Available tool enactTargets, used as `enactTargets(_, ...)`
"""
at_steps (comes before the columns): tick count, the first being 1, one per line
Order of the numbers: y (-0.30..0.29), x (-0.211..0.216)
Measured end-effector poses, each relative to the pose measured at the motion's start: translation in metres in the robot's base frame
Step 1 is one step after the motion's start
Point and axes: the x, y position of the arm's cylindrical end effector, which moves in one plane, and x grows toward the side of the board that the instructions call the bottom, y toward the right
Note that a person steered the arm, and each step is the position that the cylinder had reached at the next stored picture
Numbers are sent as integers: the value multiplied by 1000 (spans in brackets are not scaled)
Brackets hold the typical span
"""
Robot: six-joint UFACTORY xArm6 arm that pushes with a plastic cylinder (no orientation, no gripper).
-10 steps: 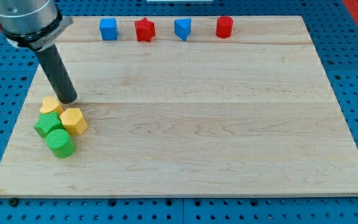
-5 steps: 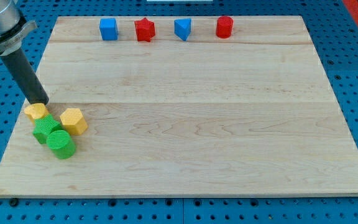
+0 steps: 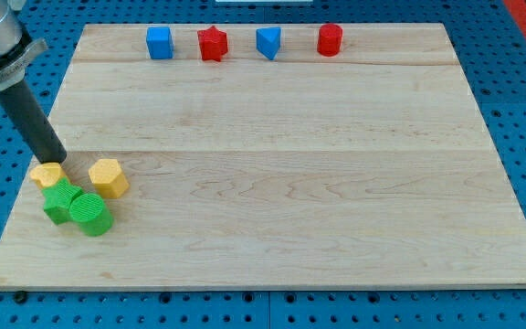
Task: Move the yellow heart into the green star
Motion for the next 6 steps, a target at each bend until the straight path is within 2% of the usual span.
enactTargets(6, -44, -6)
